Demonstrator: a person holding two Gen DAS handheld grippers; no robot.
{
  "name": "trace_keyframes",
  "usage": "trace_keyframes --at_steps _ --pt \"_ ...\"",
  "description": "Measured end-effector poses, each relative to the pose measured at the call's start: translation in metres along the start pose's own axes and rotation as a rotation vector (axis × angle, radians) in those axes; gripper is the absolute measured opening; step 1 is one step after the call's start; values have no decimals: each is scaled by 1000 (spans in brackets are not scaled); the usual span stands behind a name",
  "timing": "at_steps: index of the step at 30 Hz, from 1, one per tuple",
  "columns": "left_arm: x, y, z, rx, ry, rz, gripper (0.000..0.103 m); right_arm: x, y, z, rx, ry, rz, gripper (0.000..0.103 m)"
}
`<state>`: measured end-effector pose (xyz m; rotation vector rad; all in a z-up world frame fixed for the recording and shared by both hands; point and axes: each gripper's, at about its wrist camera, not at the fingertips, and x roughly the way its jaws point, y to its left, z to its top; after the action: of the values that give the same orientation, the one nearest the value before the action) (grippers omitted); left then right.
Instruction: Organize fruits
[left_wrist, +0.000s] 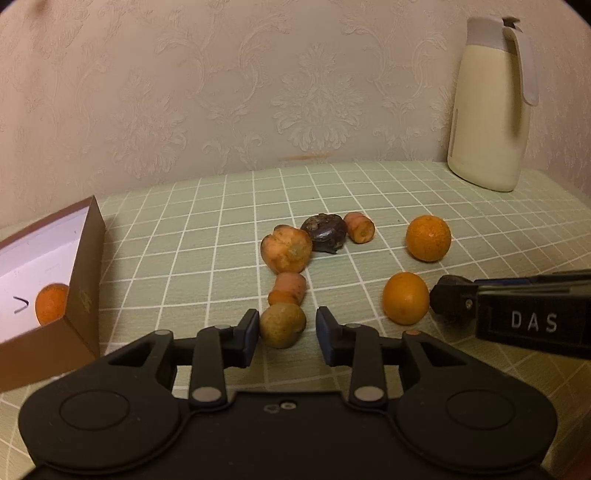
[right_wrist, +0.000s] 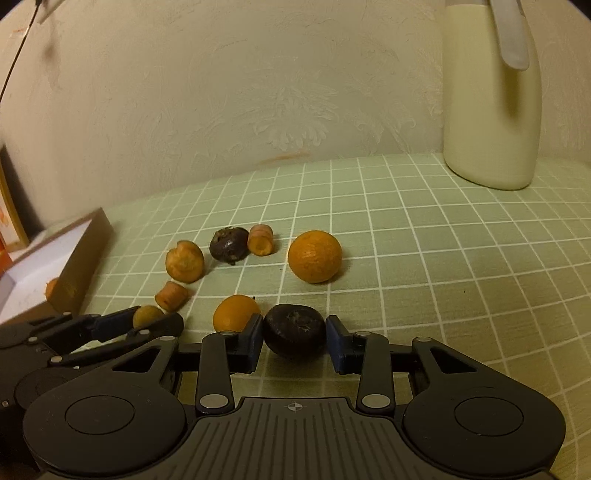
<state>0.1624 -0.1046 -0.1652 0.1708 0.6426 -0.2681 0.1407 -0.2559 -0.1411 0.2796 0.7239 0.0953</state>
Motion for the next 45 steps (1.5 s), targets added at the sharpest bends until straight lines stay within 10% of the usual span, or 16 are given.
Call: trace_keyframes --at_steps 18,45 --pt "-15 13 2 -57 -3 7 16 -15 8 -1 -39 -38 4 37" --pt "-112 102 -15 -187 -86 148 16 -45 117 -6 -232 -89 245 37"
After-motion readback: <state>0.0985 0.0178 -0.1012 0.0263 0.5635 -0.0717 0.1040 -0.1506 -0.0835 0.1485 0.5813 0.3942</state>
